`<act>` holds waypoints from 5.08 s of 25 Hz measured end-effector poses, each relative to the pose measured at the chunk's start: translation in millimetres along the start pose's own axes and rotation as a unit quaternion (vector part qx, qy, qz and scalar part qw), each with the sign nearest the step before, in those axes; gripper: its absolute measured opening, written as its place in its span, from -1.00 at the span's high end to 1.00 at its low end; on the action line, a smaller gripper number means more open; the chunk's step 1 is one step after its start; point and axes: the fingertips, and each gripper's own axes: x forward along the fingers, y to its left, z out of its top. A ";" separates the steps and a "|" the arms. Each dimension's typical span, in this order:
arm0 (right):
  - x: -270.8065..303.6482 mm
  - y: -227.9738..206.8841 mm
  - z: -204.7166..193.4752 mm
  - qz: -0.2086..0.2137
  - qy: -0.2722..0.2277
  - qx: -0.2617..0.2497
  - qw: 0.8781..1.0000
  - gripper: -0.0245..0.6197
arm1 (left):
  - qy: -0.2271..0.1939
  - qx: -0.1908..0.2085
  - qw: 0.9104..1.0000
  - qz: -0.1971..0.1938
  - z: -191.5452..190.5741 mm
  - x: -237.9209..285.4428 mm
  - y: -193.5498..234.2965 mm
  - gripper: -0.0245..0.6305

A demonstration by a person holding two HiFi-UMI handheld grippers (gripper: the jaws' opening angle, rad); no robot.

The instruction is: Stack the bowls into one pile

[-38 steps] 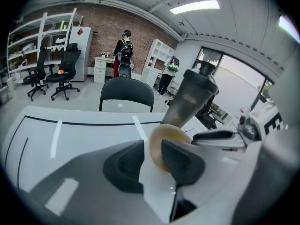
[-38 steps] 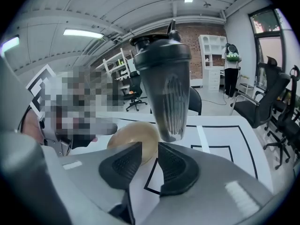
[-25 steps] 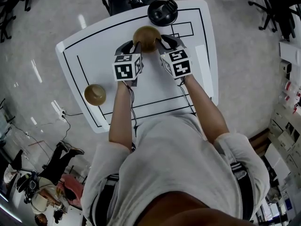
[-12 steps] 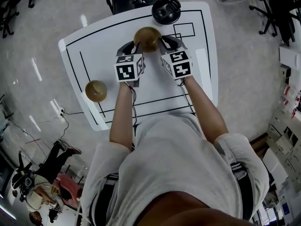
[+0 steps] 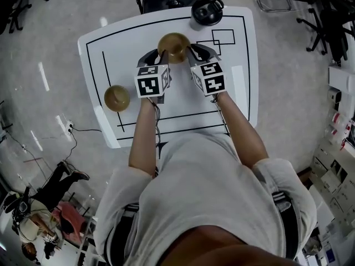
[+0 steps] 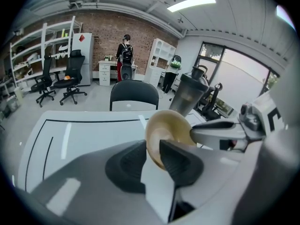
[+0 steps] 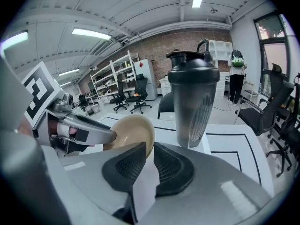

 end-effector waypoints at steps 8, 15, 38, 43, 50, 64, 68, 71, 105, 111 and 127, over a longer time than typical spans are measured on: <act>-6.6 33.9 2.8 0.015 -0.004 -0.019 1.000 0.77 | -0.015 -0.021 1.000 0.015 -11.1 -30.9 15.5 0.65; -10.6 65.3 0.2 0.030 -0.003 -0.041 0.999 0.75 | -0.026 -0.036 0.999 0.028 -24.7 -55.8 31.2 0.65; -18.2 188.6 -3.6 0.098 -0.001 -0.123 0.988 0.74 | -0.068 -0.106 0.988 0.093 -83.0 -152.8 95.0 0.65; -17.9 211.8 -4.3 0.110 0.000 -0.135 0.985 0.74 | -0.070 -0.118 0.985 0.105 -97.4 -170.0 106.6 0.65; -12.2 243.9 -3.5 0.130 0.001 -0.152 0.980 0.73 | -0.075 -0.129 0.981 0.124 -112.7 -192.2 126.0 0.65; 10.2 313.1 -23.5 0.168 0.024 -0.178 0.969 0.73 | -0.060 -0.166 0.972 0.153 -162.5 -222.2 175.1 0.65; 17.3 318.9 -30.5 0.164 0.036 -0.180 0.969 0.72 | -0.054 -0.166 0.973 0.148 -169.0 -221.5 182.7 0.65; 23.5 320.2 -36.0 0.159 0.044 -0.177 0.970 0.72 | -0.046 -0.162 0.975 0.141 -173.1 -218.0 186.6 0.65; -9.7 311.7 -30.6 0.139 0.008 -0.188 0.972 0.71 | -0.098 -0.133 0.976 0.143 -167.9 -247.7 175.1 0.63; -65.8 287.0 -31.1 0.144 -0.033 -0.178 0.973 0.92 | -0.141 -0.112 0.975 0.131 -155.2 -259.7 105.5 0.92; -237.5 212.7 -40.3 0.152 -0.172 -0.146 0.962 0.93 | -0.241 -0.060 0.962 0.113 -137.7 -284.0 -82.6 0.92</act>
